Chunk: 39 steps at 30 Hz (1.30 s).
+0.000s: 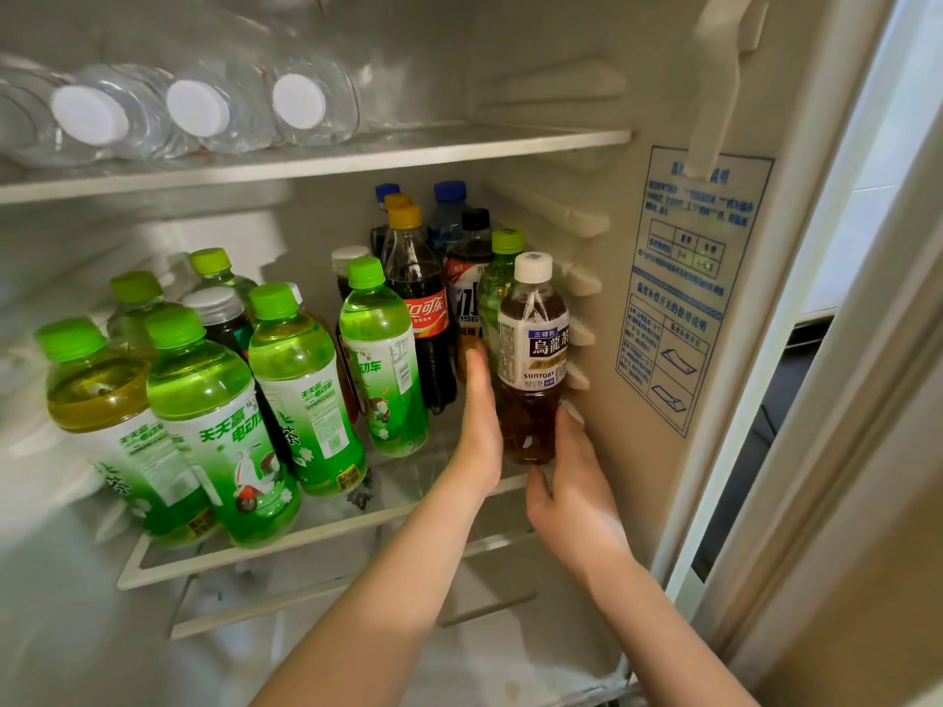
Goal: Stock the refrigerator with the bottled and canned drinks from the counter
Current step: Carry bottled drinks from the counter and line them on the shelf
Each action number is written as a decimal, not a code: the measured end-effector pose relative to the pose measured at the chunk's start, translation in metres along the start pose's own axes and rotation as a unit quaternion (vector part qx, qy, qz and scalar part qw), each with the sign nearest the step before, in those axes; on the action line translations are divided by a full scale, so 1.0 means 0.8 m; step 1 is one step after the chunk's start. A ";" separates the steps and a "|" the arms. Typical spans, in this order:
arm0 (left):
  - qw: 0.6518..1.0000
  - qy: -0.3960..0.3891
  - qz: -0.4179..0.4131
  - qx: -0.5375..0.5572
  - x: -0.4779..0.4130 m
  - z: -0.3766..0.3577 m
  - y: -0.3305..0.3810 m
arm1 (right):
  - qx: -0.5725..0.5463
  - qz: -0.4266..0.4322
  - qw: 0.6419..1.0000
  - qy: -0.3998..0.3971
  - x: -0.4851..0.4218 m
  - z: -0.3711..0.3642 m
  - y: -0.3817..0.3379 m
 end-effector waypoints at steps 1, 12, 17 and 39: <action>1.000 0.003 0.004 0.007 0.001 0.000 0.000 | -0.002 0.001 1.000 0.001 -0.001 -0.001 -0.001; 0.999 0.032 0.004 -0.031 -0.002 0.009 0.001 | 0.041 -0.065 0.991 0.107 -0.017 -0.013 -0.009; 0.989 0.093 0.006 -0.113 -0.020 0.018 0.014 | 0.055 -0.091 0.984 0.144 -0.014 -0.019 -0.007; 0.945 0.030 -0.101 -0.311 -0.046 0.045 0.031 | 0.134 -0.070 0.966 0.211 -0.016 -0.028 0.003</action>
Point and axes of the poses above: each hand's wrist, its own x-axis away from the middle knuckle, its own z-axis out of the back of the hand, y = z × x, the point moved 1 cm from there along -x, towards the middle knuckle, and after that the axes turned 3 degrees about x, right-handed, at the moved point
